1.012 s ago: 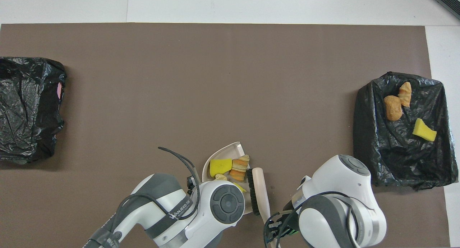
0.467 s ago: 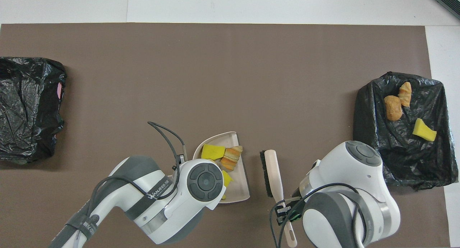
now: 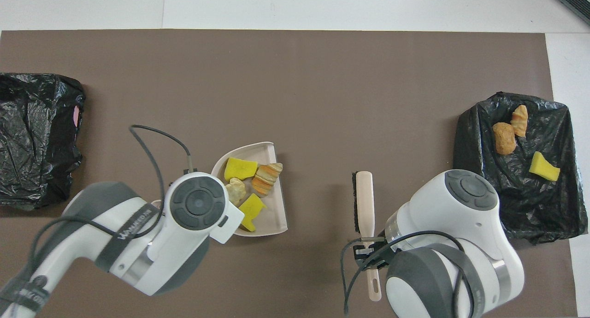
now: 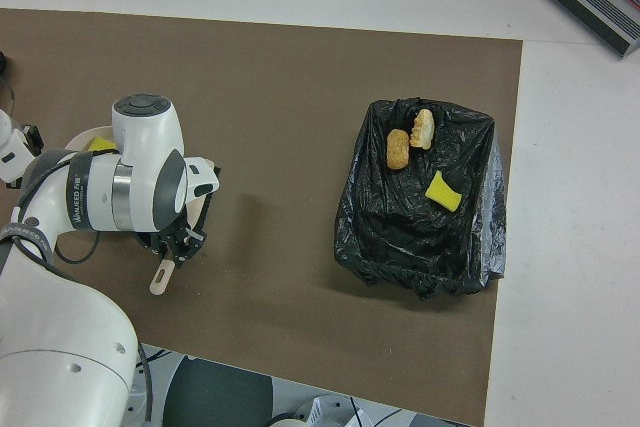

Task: Sweep and dump trash in bin
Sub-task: 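Carry the dustpan to the left-side bag and tip it with the left gripper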

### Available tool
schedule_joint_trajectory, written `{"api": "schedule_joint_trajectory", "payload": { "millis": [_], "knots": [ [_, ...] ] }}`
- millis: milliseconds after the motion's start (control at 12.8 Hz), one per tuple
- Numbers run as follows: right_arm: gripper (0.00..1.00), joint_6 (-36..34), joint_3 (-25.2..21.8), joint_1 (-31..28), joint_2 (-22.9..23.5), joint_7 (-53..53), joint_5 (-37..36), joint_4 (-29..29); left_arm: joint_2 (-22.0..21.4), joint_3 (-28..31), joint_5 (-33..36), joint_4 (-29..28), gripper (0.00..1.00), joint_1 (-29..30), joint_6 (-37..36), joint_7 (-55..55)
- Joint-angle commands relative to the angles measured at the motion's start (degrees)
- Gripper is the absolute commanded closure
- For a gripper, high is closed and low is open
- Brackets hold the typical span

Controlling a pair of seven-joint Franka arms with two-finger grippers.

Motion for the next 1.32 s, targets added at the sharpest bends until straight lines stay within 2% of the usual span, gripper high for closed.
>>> {"api": "schedule_joint_trajectory", "payload": {
  "millis": [0, 234, 389, 467, 779, 1012, 1168, 1246],
  "knots": [
    [1.0, 1.8, 0.5, 3.0, 1.0, 6.2, -1.4, 1.5, -7.2, 9.7, 0.2, -0.6, 1.0, -0.7, -1.0, 10.9],
    [1.0, 4.3, 0.5, 9.4, 0.3, 15.2, -0.7, 1.5, -8.4, 19.1, 0.2, 2.4, 1.0, -0.7, -3.5, 16.0],
    [1.0, 5.5, 0.5, 14.4, 1.3, 18.3, -0.3, 1.5, -7.6, 25.8, 0.3, 6.7, 1.0, -0.7, -5.0, 17.7],
    [1.0, 6.8, 0.5, 17.1, 2.5, 20.8, -0.3, 1.5, -6.6, 29.3, 0.2, 9.2, 1.0, -0.7, -4.8, 23.0],
    [1.0, 10.5, 0.9, 23.6, 7.6, 27.2, 0.1, 1.5, 0.8, 39.5, -0.1, 21.5, 1.0, -0.7, -5.0, 36.4],
    [1.0, 12.8, 0.9, 26.1, 8.3, 28.8, 1.0, -0.3, 7.3, 47.6, -0.2, 30.9, 1.0, -0.6, -4.0, 49.0],
    [1.0, 12.9, 0.8, 26.4, 7.9, 27.0, 1.1, -1.9, 10.6, 51.6, 0.5, 32.9, 1.0, -0.5, -2.5, 53.0],
    [1.0, 12.9, 0.8, 26.5, 7.8, 25.8, 1.1, -2.7, 11.7, 52.3, 2.3, 33.0, 1.0, -0.6, 0.7, 54.2]
  ]
}}
